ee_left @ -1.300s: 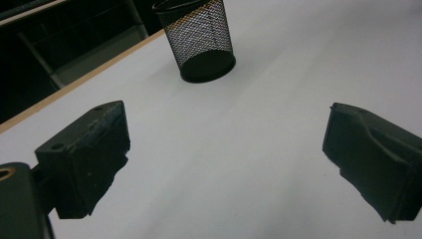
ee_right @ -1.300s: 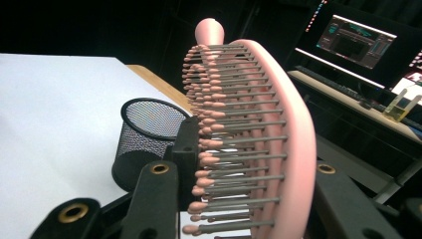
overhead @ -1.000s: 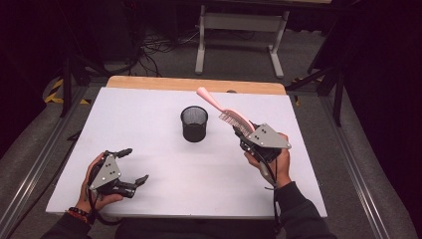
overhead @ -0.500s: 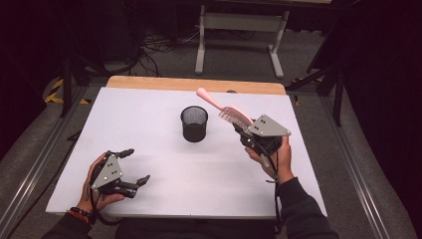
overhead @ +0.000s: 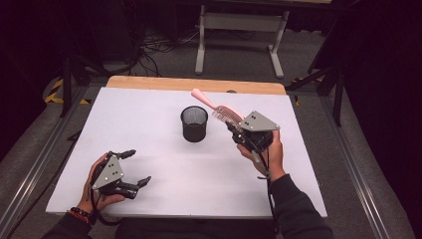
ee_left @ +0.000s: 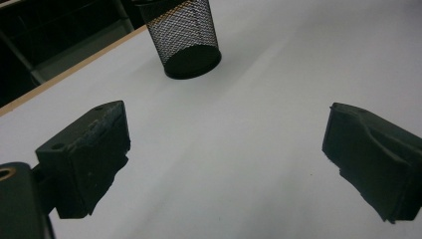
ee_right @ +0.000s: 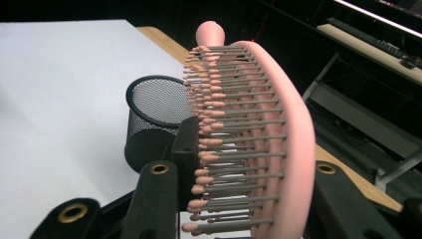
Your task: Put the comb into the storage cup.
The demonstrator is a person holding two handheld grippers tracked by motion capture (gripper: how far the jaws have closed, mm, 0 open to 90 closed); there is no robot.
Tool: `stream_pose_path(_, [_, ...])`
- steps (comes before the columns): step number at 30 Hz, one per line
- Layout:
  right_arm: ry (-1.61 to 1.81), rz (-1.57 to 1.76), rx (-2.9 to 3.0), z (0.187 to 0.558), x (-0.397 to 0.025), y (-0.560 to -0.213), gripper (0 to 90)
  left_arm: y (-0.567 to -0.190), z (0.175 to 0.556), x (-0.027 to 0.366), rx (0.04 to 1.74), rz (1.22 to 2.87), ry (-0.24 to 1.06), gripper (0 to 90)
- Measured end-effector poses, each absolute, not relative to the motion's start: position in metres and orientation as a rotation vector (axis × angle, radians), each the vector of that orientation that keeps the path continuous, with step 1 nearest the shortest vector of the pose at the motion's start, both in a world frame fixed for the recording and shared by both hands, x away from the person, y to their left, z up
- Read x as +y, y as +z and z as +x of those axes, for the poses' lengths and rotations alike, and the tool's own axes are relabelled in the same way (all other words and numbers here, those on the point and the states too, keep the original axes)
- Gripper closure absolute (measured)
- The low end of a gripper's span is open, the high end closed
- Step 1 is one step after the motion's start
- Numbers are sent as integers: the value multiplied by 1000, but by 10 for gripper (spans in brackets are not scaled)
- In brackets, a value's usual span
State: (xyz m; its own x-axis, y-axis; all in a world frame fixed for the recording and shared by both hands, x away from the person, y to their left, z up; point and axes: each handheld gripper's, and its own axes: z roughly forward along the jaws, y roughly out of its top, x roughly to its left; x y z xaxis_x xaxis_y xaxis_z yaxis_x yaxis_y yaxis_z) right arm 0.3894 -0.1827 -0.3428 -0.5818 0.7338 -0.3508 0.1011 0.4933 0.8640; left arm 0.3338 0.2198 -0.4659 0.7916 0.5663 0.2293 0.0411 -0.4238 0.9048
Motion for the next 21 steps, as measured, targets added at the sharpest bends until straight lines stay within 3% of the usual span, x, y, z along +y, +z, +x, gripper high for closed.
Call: stream_pose_path(21, [959,771,2115,396,-173,-342,640,-467,335,221,464,1945,645,57])
